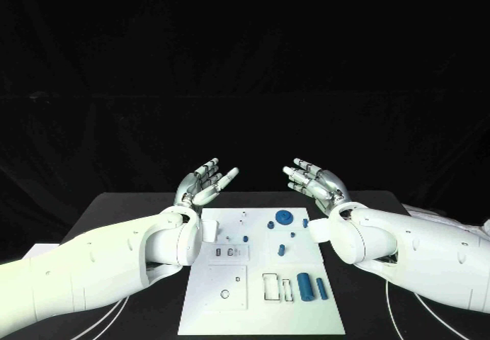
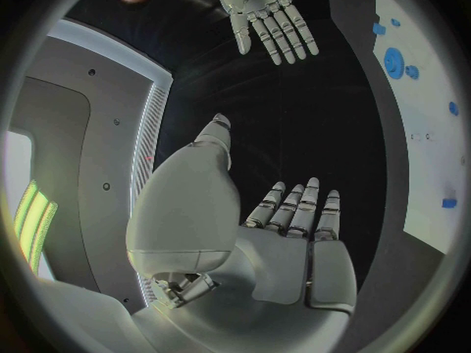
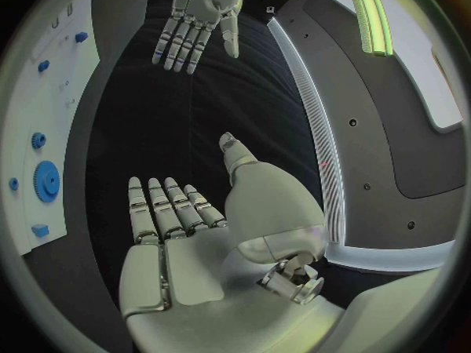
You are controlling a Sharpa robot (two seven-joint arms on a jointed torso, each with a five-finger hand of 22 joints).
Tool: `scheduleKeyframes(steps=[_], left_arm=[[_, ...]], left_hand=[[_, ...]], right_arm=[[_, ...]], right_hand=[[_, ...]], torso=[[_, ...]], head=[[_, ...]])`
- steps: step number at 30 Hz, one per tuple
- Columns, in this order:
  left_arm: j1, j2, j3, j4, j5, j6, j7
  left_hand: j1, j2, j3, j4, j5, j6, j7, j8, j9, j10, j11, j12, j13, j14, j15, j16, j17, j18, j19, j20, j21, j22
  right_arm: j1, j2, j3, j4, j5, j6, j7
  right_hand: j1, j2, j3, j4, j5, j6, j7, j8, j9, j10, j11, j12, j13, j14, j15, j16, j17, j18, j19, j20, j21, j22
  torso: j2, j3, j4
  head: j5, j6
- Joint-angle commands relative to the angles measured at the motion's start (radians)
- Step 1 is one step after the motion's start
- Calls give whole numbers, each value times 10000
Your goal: Assemble the parts on the task board
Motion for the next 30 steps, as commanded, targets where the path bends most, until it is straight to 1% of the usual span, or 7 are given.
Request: scheduleKeyframes(steps=[1, 4, 9, 10, 16, 22, 30], left_arm=[[17, 16, 5, 1, -49, 538, 245], [17, 16, 5, 1, -49, 538, 245], [17, 16, 5, 1, -49, 538, 245], [20, -355, 4, 133, 160, 988, 499], [26, -581, 10, 455, 174, 1080, 484], [43, -930, 62, 916, 139, 1302, 406], [83, -1591, 140, 1776, 277, 1823, 188]], left_hand=[[508, 125, 178, 144, 40, 365, 1032, 115, 47, 412, 205, 86, 50, 524, 135, 105, 70, 296, 265, 184, 119, 67], [538, 472, 421, 122, -15, 1131, 1218, 242, 121, 1407, 433, 225, 133, 1712, 253, 343, 213, 272, 1044, 194, 368, 208], [381, 1193, 478, -16, -99, 3077, 1455, 598, 277, 4503, 522, 723, 332, 4496, 225, 1083, 513, 287, 4609, 168, 1619, 822], [445, 1254, 461, -65, -107, 3457, 1411, 650, 294, 5333, 444, 877, 380, 4899, 107, 1231, 551, 398, 5131, 155, 1844, 903], [1097, 1316, 346, -662, -139, 5483, 1249, 913, 385, 6537, 202, 1071, 364, 5917, -186, 1443, 569, 648, 6109, 106, 2179, 939], [1710, 1461, 241, -1340, -131, 6143, 1032, 1000, 372, 7159, -8, 1126, 386, 6507, -398, 1492, 630, 680, 6965, -74, 2442, 959], [1788, 1718, 93, -1655, -136, 6986, 694, 1084, 384, 8197, -403, 1160, 410, 7942, -893, 1837, 1156, 683, 8191, -553, 2891, 1052]], right_arm=[[98, 39, -43, -104, -1074, 2067, -737], [200, 63, -97, -198, -1345, 2646, -950], [260, 77, -129, -254, -1506, 2991, -1077], [399, -227, -120, -656, -5126, 1494, -878], [497, -382, -107, -609, -6031, 1216, -1029], [672, -611, -85, -464, -7220, 1045, -1532], [936, -707, -1, -421, -10308, 1785, -3086]], right_hand=[[1259, 111, 224, -737, -95, 1513, 1203, 179, 123, 1723, -12, 174, 115, 1678, 22, 176, 114, 565, 1745, 84, 398, 206], [1672, 18, 300, -1117, -254, 2962, 989, 341, 227, 3571, -32, 376, 219, 3810, -81, 442, 241, 911, 3429, 86, 839, 375], [1931, -38, 409, -1428, -324, 5214, 872, 580, 351, 5505, -393, 612, 269, 5682, -442, 724, 303, 1221, 4390, 49, 1181, 412], [1935, -44, 435, -1463, -336, 5569, 842, 584, 352, 5695, -437, 600, 253, 5876, -497, 728, 291, 1234, 4544, 26, 1232, 407], [1878, -59, 688, -1666, -318, 6395, 712, 443, 322, 6441, -608, 441, 230, 6704, -720, 661, 282, 1249, 5165, -161, 1403, 352], [1803, -112, 1003, -1881, -234, 6833, 603, 408, 338, 6921, -780, 347, 233, 7257, -889, 677, 306, 1255, 5575, -342, 1564, 362], [1530, -392, 1403, -2174, -212, 7359, 355, 395, 373, 7741, -1112, 329, 265, 9029, -1500, 1209, 612, 1240, 7055, -1037, 2520, 729]], torso=[[-2, 0, -1], [-2, 0, -1], [-2, 0, -1], [172, -10, 115], [327, -54, 157], [587, -70, 306], [1025, -137, 460]], head=[[1, 0], [1, 0], [1, 0], [-182, 115], [-268, 157], [-414, 245], [-622, 360]])
